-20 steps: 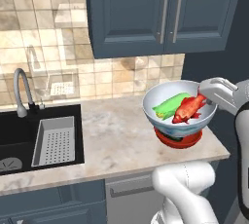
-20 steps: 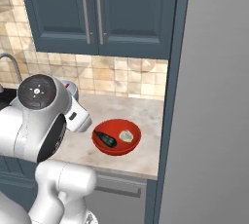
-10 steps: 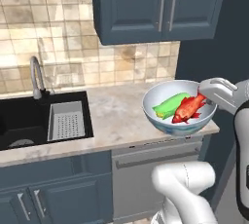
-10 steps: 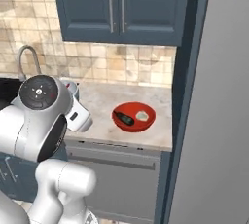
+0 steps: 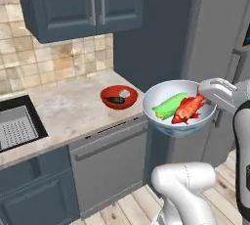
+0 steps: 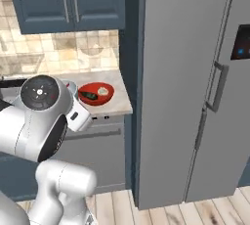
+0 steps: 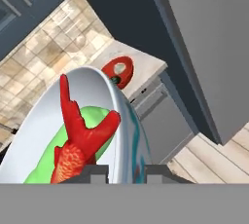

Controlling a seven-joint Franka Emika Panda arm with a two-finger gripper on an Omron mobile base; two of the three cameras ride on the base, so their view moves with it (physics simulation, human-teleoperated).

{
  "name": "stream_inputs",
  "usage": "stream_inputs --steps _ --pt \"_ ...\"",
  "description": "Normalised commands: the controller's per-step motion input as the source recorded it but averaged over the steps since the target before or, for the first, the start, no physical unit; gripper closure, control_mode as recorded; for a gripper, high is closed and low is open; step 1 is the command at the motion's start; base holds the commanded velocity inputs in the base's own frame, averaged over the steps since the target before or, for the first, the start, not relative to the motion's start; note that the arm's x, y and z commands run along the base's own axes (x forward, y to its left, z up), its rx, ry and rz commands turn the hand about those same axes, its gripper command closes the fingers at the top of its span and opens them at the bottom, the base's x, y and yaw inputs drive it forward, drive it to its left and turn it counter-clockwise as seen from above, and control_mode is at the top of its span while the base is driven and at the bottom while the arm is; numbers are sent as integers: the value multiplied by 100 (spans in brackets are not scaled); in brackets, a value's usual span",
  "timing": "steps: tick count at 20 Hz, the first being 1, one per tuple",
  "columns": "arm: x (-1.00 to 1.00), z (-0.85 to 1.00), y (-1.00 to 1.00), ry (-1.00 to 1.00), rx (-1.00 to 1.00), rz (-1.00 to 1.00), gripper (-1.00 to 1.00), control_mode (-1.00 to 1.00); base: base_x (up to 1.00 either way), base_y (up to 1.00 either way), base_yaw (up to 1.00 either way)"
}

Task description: Place the bowl containing the corn and fish in the microwave. Close the microwave door and press the start button to microwave the meal.

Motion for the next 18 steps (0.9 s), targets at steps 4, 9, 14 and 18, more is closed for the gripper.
stream_inputs --steps 4,9,14,18 --pt "0 0 0 0 0 0 100 100 -13 -57 -63" --pt "0 0 0 0 0 0 100 100 1 -92 -51" --pt "0 0 0 0 0 0 100 100 4 -100 -40" --pt "0 0 0 0 0 0 100 100 0 -100 -43"
